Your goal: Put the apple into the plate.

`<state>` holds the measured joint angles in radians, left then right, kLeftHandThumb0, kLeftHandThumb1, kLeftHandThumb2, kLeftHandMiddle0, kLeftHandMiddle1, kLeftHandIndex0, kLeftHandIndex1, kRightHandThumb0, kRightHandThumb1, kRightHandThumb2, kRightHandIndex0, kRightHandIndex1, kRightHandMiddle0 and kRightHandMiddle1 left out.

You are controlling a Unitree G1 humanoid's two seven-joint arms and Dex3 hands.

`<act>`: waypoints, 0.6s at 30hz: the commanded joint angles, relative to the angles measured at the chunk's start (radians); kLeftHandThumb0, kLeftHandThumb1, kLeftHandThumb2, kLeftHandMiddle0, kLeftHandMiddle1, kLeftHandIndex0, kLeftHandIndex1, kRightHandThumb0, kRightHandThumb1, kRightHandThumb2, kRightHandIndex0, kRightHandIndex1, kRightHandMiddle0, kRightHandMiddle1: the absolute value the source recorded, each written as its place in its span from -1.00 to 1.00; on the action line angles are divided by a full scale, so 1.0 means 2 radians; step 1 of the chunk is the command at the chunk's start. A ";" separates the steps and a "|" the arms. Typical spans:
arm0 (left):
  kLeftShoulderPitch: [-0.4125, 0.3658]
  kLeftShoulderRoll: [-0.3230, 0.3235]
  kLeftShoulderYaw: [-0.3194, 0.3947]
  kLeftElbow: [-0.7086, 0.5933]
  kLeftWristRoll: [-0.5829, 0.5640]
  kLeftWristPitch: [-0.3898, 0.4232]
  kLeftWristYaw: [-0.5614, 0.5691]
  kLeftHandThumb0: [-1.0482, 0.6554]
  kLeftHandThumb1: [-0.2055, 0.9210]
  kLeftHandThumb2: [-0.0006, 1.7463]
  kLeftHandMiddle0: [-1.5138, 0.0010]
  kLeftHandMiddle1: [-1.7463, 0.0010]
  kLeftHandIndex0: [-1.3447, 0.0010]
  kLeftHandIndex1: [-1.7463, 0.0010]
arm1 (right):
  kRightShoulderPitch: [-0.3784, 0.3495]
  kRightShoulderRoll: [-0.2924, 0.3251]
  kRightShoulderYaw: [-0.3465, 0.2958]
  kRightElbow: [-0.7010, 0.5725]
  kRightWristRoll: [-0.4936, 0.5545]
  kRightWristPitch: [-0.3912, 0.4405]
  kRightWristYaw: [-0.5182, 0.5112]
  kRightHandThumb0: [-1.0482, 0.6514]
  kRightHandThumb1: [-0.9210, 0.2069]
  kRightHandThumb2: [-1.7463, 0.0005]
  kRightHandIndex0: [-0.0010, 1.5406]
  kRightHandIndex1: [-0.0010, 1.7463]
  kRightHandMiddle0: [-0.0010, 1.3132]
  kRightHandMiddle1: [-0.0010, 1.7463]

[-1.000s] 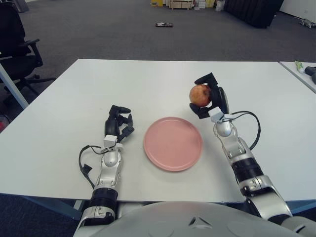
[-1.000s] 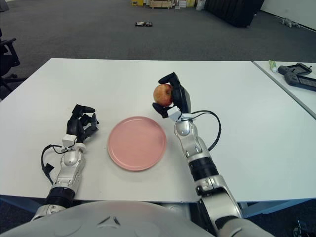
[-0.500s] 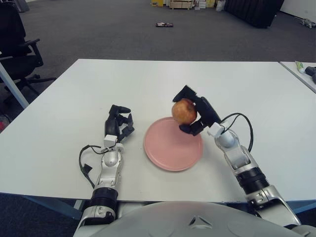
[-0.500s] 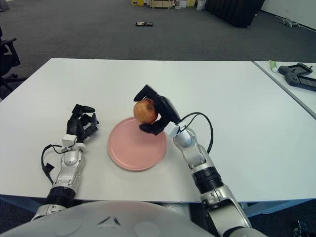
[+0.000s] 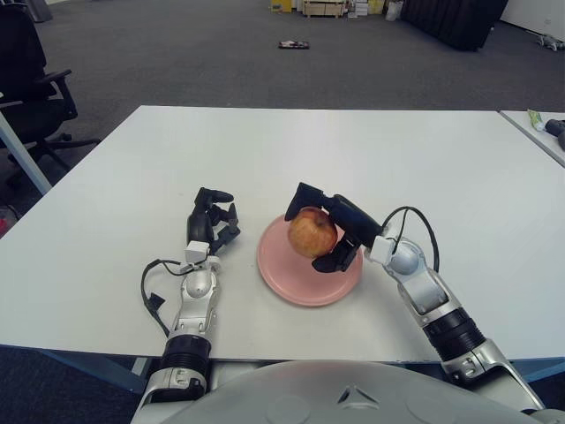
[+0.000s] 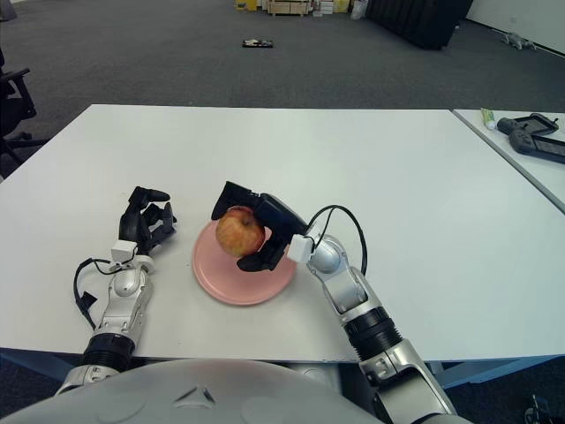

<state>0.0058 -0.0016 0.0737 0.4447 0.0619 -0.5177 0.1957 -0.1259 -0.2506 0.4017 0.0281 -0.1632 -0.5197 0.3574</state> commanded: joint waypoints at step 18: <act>0.010 0.000 -0.002 0.019 0.016 -0.004 0.014 -0.23 0.47 0.07 0.08 -1.00 0.43 -1.00 | 0.004 -0.005 0.023 -0.024 -0.137 0.045 -0.018 0.23 0.57 -0.85 0.12 0.89 -0.10 1.00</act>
<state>0.0036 -0.0014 0.0733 0.4474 0.0749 -0.5205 0.2156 -0.1093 -0.2626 0.4443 -0.0187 -0.3871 -0.4140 0.3652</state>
